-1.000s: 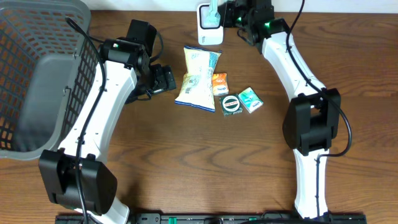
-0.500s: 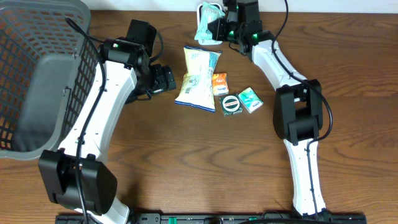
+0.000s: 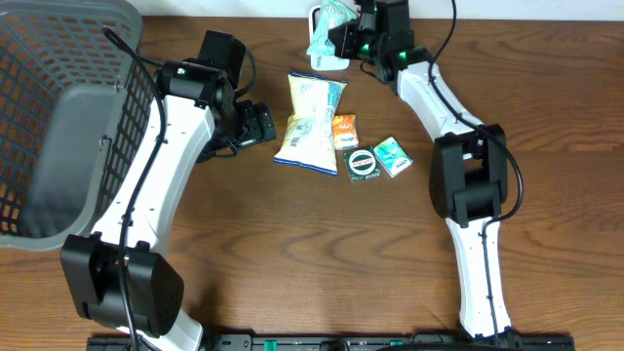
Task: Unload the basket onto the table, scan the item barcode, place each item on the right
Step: 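Hold the green pack's barcode in front of the white scanner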
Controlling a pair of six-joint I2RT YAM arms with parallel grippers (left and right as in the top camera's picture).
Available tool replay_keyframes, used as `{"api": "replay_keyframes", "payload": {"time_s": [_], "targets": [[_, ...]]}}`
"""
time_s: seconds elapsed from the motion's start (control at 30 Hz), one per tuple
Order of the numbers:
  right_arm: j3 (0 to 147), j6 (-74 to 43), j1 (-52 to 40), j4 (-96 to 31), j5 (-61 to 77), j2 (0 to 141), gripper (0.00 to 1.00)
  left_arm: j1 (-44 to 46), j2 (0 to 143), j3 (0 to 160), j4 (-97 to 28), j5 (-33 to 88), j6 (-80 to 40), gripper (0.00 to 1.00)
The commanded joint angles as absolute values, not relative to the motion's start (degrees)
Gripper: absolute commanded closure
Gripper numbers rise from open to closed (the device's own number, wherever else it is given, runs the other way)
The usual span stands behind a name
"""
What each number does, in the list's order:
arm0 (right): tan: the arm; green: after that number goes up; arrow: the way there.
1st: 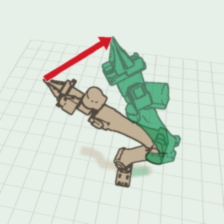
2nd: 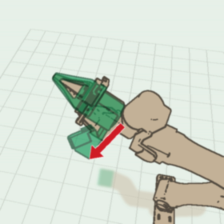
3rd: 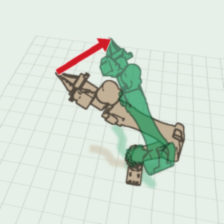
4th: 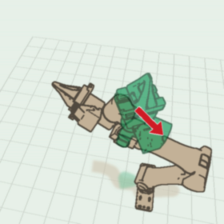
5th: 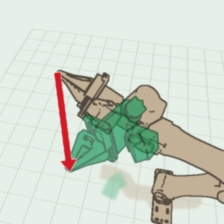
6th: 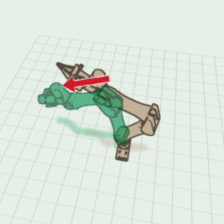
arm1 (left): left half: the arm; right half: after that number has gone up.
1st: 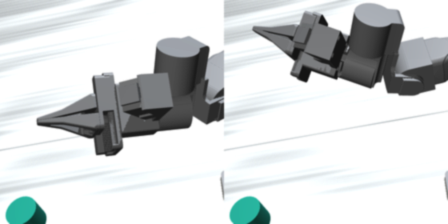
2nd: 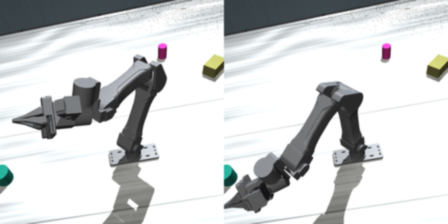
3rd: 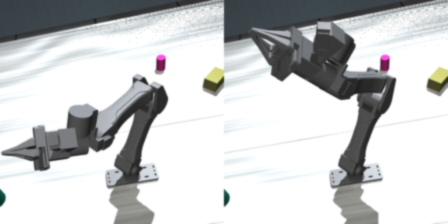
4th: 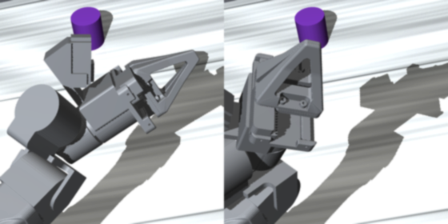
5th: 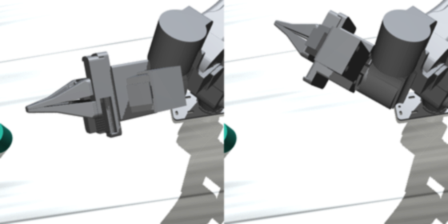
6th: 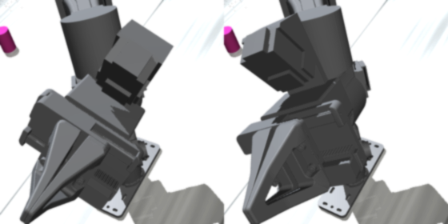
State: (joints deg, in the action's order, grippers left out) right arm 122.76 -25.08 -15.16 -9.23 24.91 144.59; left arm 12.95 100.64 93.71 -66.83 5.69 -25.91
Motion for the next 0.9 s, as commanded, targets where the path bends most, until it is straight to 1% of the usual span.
{"api": "replay_keyframes", "payload": {"time_s": [0.0, 0.13, 0.5, 0.7, 0.87], "targets": [[127.09, -29.61, -13.26, -8.56, 26.28, 142.82, 0.99, 12.84, 100.86, 93.43, -66.98, 5.54, -26.63, 0.00], [128.62, -32.21, -12.12, -8.47, 26.30, 142.82, 0.99, 12.84, 100.86, 93.43, -66.98, 5.56, -26.63, 0.00], [127.55, -31.22, -13.93, -12.12, 23.64, 144.07, 0.99, 12.84, 100.86, 93.43, -66.98, 5.56, -26.63, 0.00], [127.87, -30.13, -14.28, -10.94, 29.56, 143.85, 0.99, 12.84, 100.86, 93.43, -66.98, 5.54, -26.63, 0.00], [128.05, -30.13, -13.98, -11.35, 29.87, 141.88, 0.99, 12.84, 100.86, 93.43, -66.98, 5.56, -26.63, 0.00]]}}
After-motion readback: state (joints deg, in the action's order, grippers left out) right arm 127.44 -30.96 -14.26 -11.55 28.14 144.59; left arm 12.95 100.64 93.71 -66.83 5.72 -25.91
